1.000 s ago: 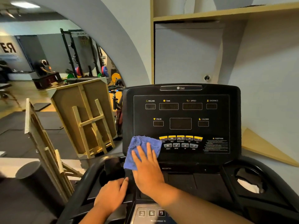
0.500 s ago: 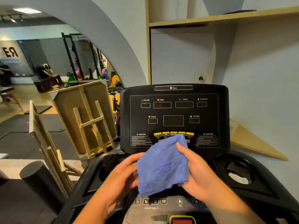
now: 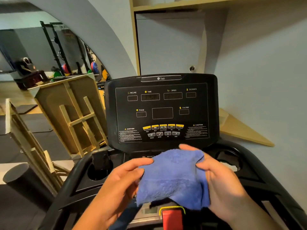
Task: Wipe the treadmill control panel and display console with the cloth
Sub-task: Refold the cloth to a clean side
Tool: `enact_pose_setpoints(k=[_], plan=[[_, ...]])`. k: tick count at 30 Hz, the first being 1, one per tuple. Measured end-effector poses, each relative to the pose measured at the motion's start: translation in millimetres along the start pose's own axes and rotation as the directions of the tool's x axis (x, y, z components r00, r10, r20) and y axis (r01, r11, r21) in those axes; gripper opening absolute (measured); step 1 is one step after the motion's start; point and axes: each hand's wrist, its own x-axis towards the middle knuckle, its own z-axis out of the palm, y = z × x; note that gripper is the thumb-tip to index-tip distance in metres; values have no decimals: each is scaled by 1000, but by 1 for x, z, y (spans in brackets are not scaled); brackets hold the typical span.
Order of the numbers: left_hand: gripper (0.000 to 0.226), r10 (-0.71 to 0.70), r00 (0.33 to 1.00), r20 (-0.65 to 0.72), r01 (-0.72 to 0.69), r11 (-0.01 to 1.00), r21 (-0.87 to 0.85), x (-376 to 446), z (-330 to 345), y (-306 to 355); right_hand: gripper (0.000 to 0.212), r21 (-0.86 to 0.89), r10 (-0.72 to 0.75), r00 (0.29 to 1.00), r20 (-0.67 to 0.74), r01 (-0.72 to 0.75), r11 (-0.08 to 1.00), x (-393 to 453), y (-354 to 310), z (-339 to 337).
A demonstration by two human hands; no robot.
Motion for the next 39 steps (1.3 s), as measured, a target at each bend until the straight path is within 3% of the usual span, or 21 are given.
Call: enact_pose_setpoints(k=[3,5,7,10,13,15,21,23,25,27,30,32,34,39], plan=[[41,2,999,-47,-3,1000,-4,-1,1,6,61,-141,-107,994,-1,106,984,0,-8,-2],[27,-6,1000,-20,4,998,-69,1,0,8,57,-298,-175,985,-1,167,940,0,-13,-4],[35,3,1000,5,-2,997,-79,0,1,10,53,-399,-222,975,6,206,893,1,-17,-2],[26,19,1000,-1,-19,997,-74,5,3,20,50,-484,-266,964,-6,230,844,2,-24,3],[70,13,1000,22,-13,1000,-14,12,-2,24,44,-522,-291,955,60,278,806,3,-33,4],[73,15,999,41,-15,1000,8,13,-4,26,42,-562,-291,952,89,290,775,3,-36,7],[54,100,992,80,-111,985,135,9,0,26,28,-623,-365,919,150,375,686,7,-35,12],[41,162,984,73,-172,971,164,11,2,26,13,-595,-345,917,200,394,701,7,-38,20],[18,227,971,75,-235,963,135,5,12,36,15,-510,-326,918,225,396,764,4,-44,30],[14,242,968,67,-248,964,100,4,22,49,30,-388,-330,927,175,373,843,9,-50,33],[12,157,985,-74,-154,987,40,13,37,61,49,-428,-303,953,-21,266,864,21,-34,32],[28,48,989,-137,-54,998,-43,23,38,56,39,-256,-199,960,-197,146,956,29,-16,28],[27,-32,977,-211,9,994,-106,29,34,48,32,-233,-22,979,-204,-27,972,41,-13,34],[28,-143,948,-284,88,976,-198,32,22,28,27,-315,-11,981,-193,-51,948,38,3,16]])
